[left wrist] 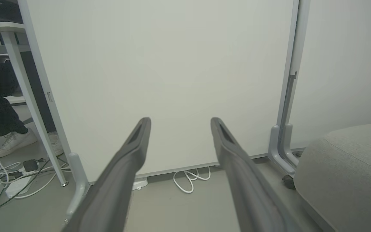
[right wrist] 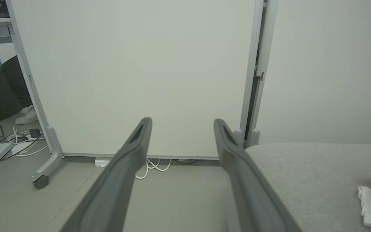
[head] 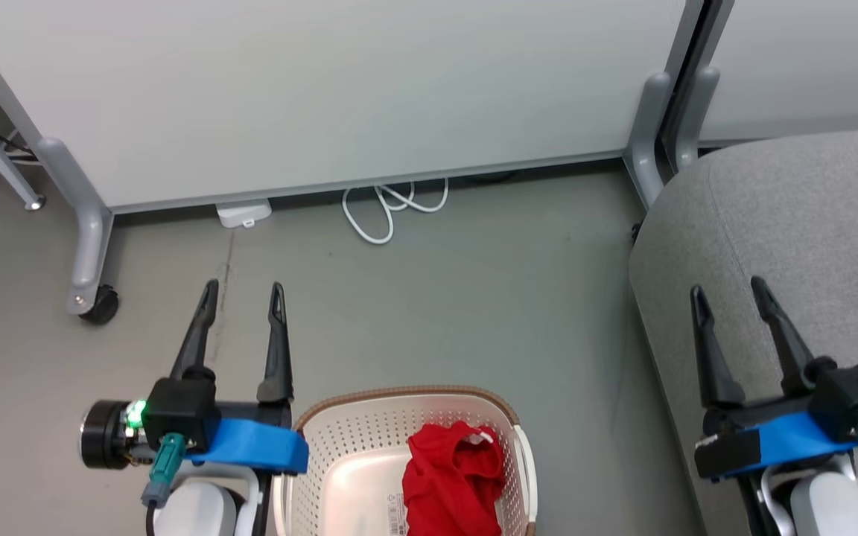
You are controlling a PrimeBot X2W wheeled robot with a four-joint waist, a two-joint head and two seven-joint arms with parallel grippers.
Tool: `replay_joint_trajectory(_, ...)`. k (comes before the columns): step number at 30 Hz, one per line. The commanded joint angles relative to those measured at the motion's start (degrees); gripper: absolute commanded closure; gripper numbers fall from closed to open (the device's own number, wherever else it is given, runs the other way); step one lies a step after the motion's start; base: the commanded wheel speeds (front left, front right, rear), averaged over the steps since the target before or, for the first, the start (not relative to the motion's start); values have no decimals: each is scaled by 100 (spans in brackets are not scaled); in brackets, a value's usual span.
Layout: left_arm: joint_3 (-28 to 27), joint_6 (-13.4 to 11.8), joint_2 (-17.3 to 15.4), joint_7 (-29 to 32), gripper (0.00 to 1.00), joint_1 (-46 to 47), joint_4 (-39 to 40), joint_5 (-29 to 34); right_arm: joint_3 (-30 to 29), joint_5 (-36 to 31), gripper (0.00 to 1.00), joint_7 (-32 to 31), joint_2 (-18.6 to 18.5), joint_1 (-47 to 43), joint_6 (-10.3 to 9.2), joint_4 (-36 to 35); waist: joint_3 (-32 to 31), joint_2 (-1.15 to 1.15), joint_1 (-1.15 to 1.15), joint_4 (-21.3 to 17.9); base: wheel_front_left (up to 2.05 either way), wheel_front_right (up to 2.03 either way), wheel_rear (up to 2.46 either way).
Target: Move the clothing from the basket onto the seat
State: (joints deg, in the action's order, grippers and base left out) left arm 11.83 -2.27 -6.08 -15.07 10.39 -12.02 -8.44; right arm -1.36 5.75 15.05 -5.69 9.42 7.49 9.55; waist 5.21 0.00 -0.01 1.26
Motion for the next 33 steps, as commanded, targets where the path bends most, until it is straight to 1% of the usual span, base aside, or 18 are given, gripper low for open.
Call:
replay_joint_trajectory(1, -53, 33, 27, -15, 0, -86, 4, 42, -6, 26, 0, 20, 42, -141, 1, 10, -89, 0, 1, 30, 0, 0, 0)
replay_joint_trajectory(9, -307, 230, 159, -15, 0, -402, -20, 156, -112, 83, 0, 20, 126, -500, 1, 73, -313, 0, 1, 78, 0, 0, 0)
replay_joint_trajectory(18, -456, 376, 248, -15, 0, -619, -89, 219, -248, 133, 0, 20, 208, -784, 1, 122, -427, 0, 1, 123, 0, 0, 0)
replay_joint_trajectory(33, -544, 462, 315, -15, 0, -721, -149, 265, -302, 159, 0, 20, 272, -902, 1, 183, -463, 0, 1, 141, 0, 0, 0)
